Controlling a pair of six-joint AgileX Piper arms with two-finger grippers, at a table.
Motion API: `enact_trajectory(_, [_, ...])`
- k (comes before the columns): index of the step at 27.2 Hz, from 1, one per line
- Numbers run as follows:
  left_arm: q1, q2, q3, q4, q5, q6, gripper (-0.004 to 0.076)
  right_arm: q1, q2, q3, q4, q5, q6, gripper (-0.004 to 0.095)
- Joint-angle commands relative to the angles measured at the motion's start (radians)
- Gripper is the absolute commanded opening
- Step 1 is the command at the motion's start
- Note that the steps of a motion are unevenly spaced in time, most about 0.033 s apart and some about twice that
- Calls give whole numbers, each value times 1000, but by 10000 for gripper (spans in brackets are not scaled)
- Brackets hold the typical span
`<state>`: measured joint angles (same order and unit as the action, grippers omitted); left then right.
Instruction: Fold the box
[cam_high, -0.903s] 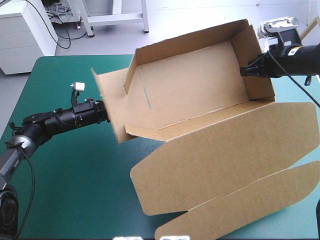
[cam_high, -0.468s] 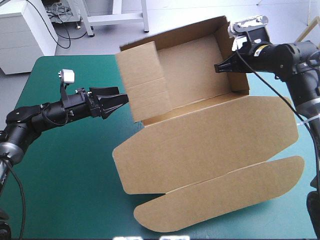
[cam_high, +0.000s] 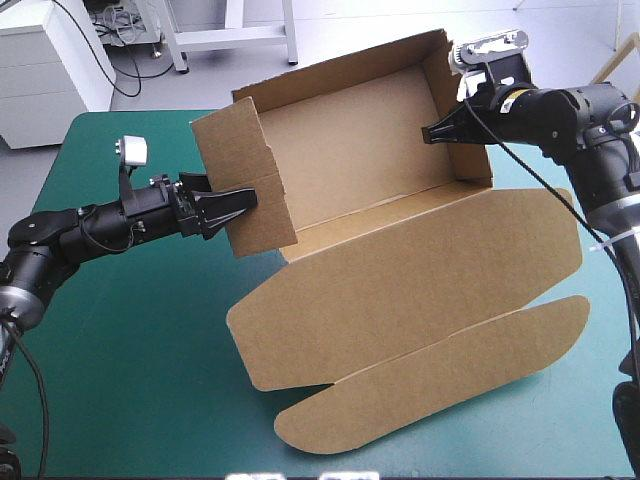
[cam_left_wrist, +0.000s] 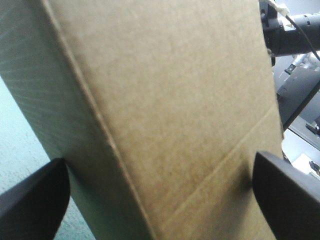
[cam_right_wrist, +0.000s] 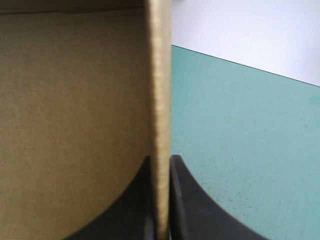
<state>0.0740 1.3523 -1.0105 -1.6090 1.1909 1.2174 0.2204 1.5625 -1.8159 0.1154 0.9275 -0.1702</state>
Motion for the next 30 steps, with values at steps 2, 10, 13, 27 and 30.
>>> enact_trajectory(2, [-26, -31, -46, -68, 29, -16, 727, 17, -40, -29, 16, -118, 19, -8])
enact_trajectory(10, [-188, -31, -216, 172, -321, -199, 727, 102, -40, -29, -234, -193, 170, -6])
enact_trajectory(13, [-260, -31, -267, 306, -493, -333, 727, 116, -40, -29, -264, -223, 215, -6])
enact_trajectory(27, [-483, 41, -449, 1054, -839, -924, 396, 116, -28, -29, -368, -302, 380, -5])
enact_trajectory(30, [-483, 73, -468, 1054, -839, -962, 373, 116, -11, -29, -361, -294, 407, -6])
